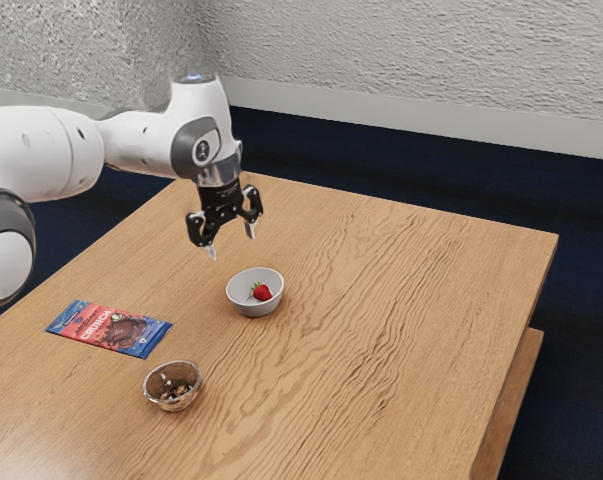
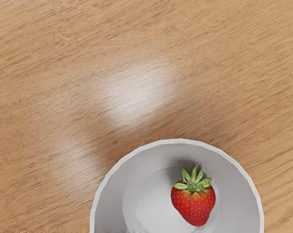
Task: Take strawberry from the bowl
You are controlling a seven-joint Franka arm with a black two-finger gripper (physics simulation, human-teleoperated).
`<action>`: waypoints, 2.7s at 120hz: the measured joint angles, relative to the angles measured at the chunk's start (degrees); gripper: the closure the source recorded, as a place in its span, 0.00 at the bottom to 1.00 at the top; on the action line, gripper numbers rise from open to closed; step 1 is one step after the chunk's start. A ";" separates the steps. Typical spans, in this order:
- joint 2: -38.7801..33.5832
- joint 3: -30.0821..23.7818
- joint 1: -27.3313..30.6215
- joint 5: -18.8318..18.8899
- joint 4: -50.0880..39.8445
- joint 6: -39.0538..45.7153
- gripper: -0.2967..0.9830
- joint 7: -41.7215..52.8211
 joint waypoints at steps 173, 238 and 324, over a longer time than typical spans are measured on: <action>8.66 0.00 -2.79 0.49 -1.69 10.68 0.48 -7.64; 10.34 0.00 -2.66 0.36 -0.52 10.83 0.60 -7.68; 6.56 0.07 -3.30 0.99 -0.60 9.99 0.77 -8.43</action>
